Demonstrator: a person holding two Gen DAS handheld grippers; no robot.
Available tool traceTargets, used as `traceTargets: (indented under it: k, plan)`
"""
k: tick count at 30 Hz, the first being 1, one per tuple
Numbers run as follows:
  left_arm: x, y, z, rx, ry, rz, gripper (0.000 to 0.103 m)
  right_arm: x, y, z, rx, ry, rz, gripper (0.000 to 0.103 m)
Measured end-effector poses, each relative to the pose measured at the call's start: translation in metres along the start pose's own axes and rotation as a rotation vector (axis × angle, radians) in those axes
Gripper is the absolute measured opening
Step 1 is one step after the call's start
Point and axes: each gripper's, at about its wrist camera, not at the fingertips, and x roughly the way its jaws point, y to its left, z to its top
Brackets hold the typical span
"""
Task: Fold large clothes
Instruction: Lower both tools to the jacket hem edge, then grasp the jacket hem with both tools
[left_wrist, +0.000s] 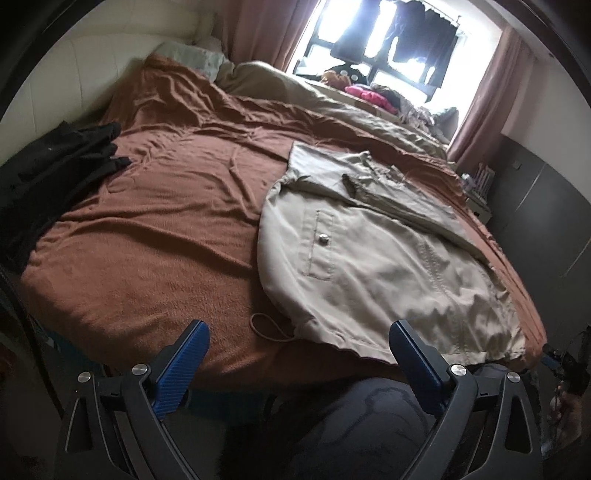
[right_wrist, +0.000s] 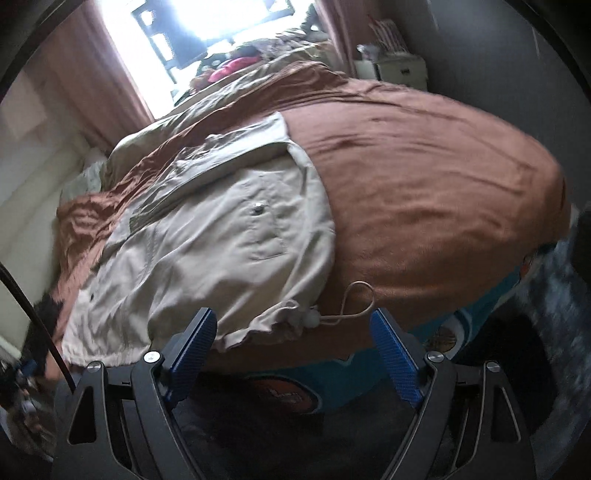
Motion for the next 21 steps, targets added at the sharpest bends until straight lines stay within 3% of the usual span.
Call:
traceTargets:
  k: [3, 5, 11, 13, 21]
  plan:
    - [0.017, 0.01, 0.007, -0.044, 0.045, -0.031, 0.097, 0.015, -0.008, 0.005, 0.039, 0.011, 0.041, 0.077]
    - [0.032, 0.017, 0.013, -0.084, 0.067, -0.056, 0.089, 0.028, -0.013, 0.011, 0.067, 0.028, 0.065, 0.07]
    - [0.082, 0.038, 0.034, -0.163, 0.131, -0.064, 0.073, 0.066, -0.026, 0.035, 0.117, 0.045, 0.08, 0.069]
    - [0.098, 0.042, 0.038, -0.181, 0.158, -0.061, 0.062, 0.08, -0.026, 0.041, 0.122, 0.054, 0.073, 0.069]
    - [0.15, 0.056, 0.053, -0.221, 0.231, -0.085, 0.049, 0.126, -0.031, 0.062, 0.148, 0.106, 0.085, 0.065]
